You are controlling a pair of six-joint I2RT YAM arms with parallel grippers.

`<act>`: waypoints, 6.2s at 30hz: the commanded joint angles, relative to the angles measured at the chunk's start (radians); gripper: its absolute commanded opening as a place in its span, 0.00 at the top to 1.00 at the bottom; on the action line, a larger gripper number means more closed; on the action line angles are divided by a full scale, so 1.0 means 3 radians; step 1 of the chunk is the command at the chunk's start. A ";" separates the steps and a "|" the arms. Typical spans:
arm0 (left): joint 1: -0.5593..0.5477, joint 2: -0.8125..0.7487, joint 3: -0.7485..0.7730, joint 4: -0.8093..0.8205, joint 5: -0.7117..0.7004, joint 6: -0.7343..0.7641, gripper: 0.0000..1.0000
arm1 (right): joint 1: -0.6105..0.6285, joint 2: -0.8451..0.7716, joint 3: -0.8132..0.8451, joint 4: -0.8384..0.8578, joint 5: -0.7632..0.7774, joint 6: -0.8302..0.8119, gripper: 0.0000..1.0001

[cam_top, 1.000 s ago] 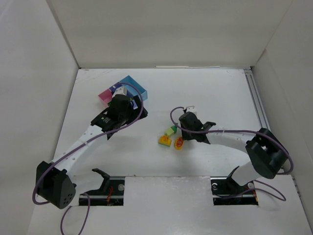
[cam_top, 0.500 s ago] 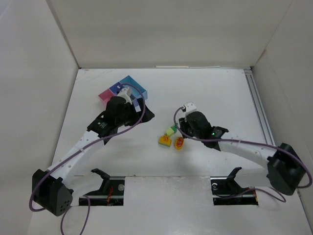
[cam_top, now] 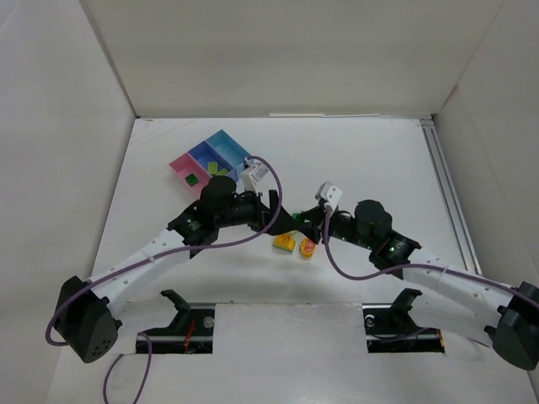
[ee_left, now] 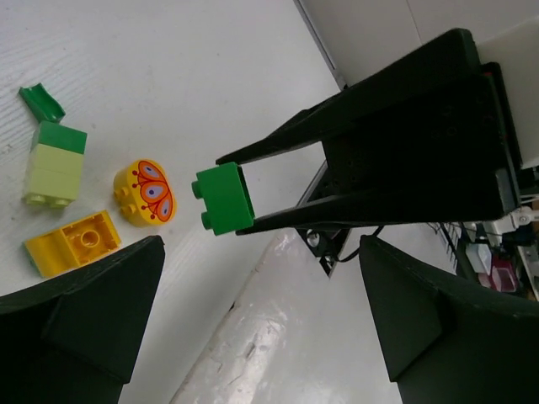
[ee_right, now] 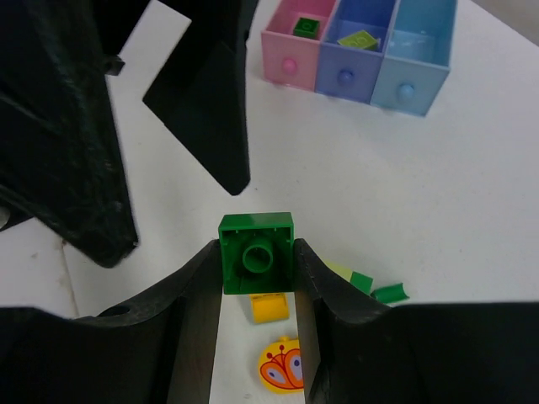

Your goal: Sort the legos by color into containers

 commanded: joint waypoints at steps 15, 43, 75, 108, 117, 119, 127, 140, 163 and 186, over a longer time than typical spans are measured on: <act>-0.0084 0.0082 0.0104 0.0300 -0.0189 -0.0134 0.15 | 0.0031 -0.0182 0.0000 0.0433 -0.0570 -0.0227 0.84; -0.0023 0.0307 0.0411 -0.0032 -0.0378 0.0066 0.93 | 0.0062 0.0150 0.0205 0.0423 -0.0105 -0.0221 0.22; 0.1578 0.2280 0.2511 -0.1060 -0.1815 0.0147 0.92 | -0.1037 0.1025 0.0772 -0.0375 0.0876 0.0106 0.00; 0.1946 0.2041 0.2037 -0.1116 -0.2014 0.0152 0.91 | -0.1135 0.1327 0.0778 -0.0375 0.0759 0.0131 0.00; 0.2012 0.1780 0.1659 -0.1285 -0.2305 0.0040 0.91 | -0.1135 0.1327 0.0747 -0.0375 0.0698 0.0131 0.00; 0.2043 0.1749 0.1628 -0.1356 -0.2398 -0.0001 0.91 | -0.1135 0.1296 0.0747 -0.0375 0.0662 0.0131 0.00; 0.2043 0.1596 0.1398 -0.1316 -0.2444 -0.0042 0.91 | -0.1135 0.1265 0.0711 -0.0375 0.0631 0.0070 0.00; 0.2043 0.1713 0.1510 -0.1229 -0.2418 -0.0119 0.65 | -0.1135 0.1296 0.0711 -0.0375 0.0570 0.0039 0.00; 0.1649 0.1285 0.1444 -0.1300 -0.2091 0.0040 0.04 | -0.0670 0.0989 0.0833 -0.1641 0.1181 0.0386 0.00; 0.0918 0.0527 0.0866 -0.1424 -0.2439 -0.0159 0.01 | 0.0435 0.1551 0.0640 -0.2057 0.1945 0.1987 0.00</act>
